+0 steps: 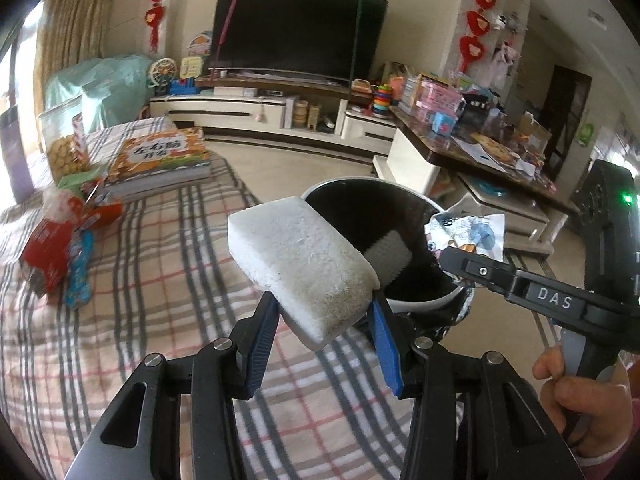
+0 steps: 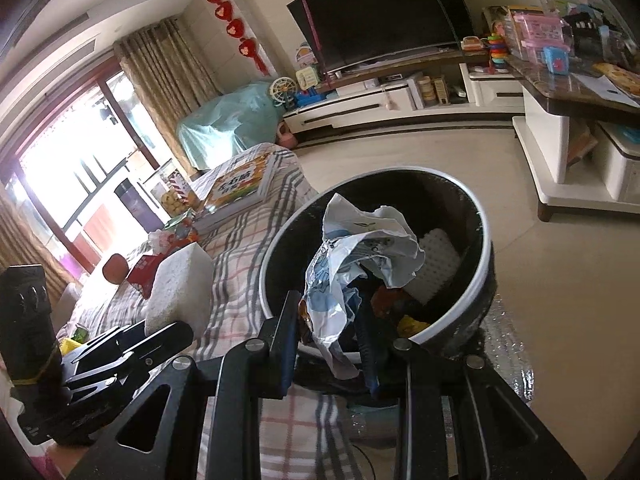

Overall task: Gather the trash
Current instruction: 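Carry the foam block and foil wrapper over the bin opening with both tools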

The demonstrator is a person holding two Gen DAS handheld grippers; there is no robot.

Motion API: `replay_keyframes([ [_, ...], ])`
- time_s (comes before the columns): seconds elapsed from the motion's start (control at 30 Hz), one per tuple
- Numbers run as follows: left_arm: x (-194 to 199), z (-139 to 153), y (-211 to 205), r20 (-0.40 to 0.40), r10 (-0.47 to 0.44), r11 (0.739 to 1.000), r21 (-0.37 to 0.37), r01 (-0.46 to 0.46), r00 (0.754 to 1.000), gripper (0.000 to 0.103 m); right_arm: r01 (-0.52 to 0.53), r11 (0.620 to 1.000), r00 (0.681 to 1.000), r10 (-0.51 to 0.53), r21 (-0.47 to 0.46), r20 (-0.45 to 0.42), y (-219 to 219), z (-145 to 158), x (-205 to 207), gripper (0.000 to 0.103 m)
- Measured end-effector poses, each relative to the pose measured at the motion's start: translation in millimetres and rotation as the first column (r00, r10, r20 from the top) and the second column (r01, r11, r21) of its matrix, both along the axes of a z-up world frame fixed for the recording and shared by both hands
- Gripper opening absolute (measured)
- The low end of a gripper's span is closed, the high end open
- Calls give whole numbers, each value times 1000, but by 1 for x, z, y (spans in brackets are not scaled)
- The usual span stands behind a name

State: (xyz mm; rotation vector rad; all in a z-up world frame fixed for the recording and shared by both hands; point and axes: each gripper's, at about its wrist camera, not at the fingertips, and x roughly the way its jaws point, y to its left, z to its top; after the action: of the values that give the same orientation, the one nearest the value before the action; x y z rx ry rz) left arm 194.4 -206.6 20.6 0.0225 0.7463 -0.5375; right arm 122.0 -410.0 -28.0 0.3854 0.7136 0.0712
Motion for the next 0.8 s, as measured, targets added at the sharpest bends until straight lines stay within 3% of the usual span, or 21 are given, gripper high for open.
replay_keyframes([
  [0.4, 23, -2, -29, 16, -59, 998, 31, 59, 998, 45, 17, 1000, 999, -17, -2, -28, -18, -3, 10, 27],
  [0.8, 56, -8, -51, -19, -97, 993, 61, 98, 995, 47, 4, 1000, 998, -4, 4, -58, -29, -4, 28, 27],
])
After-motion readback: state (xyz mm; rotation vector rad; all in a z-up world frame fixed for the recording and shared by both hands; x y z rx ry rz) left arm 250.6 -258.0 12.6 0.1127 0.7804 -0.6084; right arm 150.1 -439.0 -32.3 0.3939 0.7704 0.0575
